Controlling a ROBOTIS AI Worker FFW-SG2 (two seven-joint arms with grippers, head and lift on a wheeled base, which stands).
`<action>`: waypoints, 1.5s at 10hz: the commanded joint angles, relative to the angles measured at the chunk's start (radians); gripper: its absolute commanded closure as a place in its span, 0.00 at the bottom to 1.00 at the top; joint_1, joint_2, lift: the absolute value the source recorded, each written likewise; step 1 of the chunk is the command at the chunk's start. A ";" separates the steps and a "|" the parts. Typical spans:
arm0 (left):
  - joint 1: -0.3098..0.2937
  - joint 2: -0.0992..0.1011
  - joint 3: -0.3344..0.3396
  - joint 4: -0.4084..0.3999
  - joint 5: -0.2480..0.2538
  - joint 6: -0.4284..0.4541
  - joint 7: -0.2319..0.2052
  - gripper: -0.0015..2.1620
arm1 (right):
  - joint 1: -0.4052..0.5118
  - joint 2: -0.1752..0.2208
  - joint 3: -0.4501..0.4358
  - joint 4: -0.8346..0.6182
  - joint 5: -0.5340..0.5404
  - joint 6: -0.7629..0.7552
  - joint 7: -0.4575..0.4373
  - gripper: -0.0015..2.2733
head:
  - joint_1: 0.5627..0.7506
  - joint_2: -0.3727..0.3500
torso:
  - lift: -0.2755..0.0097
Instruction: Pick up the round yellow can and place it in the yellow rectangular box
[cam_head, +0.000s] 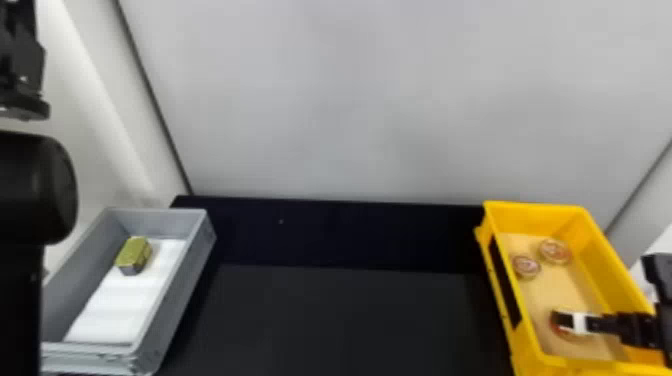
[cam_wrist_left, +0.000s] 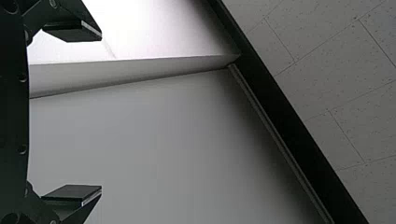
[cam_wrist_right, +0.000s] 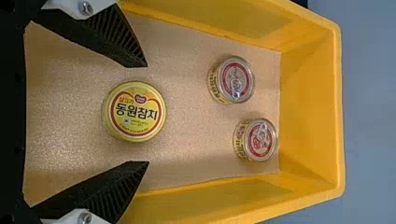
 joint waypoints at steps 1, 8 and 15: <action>0.008 0.000 0.003 0.000 0.000 0.000 0.000 0.06 | -0.002 -0.001 0.021 -0.062 -0.026 -0.001 -0.011 0.00 | 0.53 0.59 | 0.93; 0.080 -0.018 0.051 -0.012 0.003 0.000 0.002 0.06 | -0.103 -0.001 0.103 -0.990 0.092 -0.103 -0.551 0.01 | 0.53 0.59 | 0.93; 0.180 -0.018 0.180 -0.023 0.037 -0.063 0.021 0.06 | -0.358 -0.094 0.291 -1.162 0.246 -0.482 -0.658 0.02 | 0.53 0.59 | 0.93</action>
